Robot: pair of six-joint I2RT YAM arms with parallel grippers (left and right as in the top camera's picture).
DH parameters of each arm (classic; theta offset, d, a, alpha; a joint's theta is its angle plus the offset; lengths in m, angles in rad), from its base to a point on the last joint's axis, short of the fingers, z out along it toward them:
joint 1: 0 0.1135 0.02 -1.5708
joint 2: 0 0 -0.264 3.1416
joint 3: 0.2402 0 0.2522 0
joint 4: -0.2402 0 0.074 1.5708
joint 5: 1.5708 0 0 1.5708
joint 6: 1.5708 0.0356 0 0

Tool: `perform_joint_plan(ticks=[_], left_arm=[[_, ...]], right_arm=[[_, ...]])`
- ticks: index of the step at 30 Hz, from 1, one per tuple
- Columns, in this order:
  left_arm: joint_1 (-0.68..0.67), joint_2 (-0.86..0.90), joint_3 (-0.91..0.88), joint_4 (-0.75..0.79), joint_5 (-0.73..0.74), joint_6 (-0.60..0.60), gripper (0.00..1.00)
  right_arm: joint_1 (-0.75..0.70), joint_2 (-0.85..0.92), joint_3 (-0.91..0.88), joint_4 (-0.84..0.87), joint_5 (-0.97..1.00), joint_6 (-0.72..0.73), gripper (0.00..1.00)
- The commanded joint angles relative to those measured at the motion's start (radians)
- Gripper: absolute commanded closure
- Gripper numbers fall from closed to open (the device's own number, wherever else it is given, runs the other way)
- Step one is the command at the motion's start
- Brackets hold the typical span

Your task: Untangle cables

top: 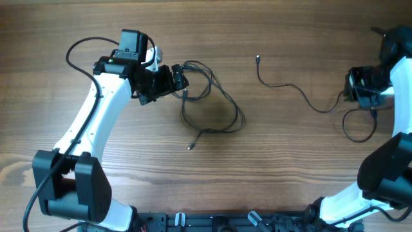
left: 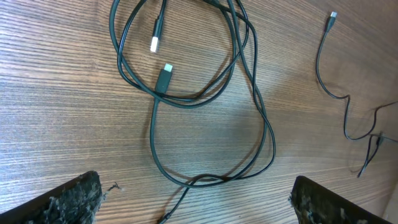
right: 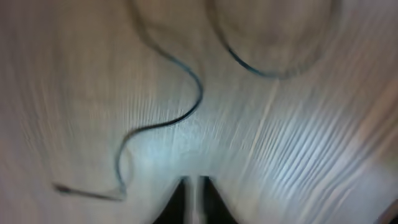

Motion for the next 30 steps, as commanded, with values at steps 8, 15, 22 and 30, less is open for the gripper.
perform_joint_plan(ticks=[8,15,22,30], left_arm=[[-0.003,0.01,-0.005,0.002,-0.006,0.016,0.0],[-0.003,0.01,-0.005,0.002,-0.006,0.016,0.0],[-0.003,0.01,-0.005,0.002,-0.006,0.016,0.0],[-0.003,0.01,-0.005,0.002,-0.006,0.016,0.0]], right_arm=[[0.095,0.011,0.0,0.13,-0.106,-0.908,0.22],[0.222,0.012,-0.026,0.134,-0.089,-1.254,0.26],[0.27,0.012,-0.204,0.417,0.135,-1.309,0.25],[0.168,0.012,-0.34,0.566,0.333,-0.833,0.36]])
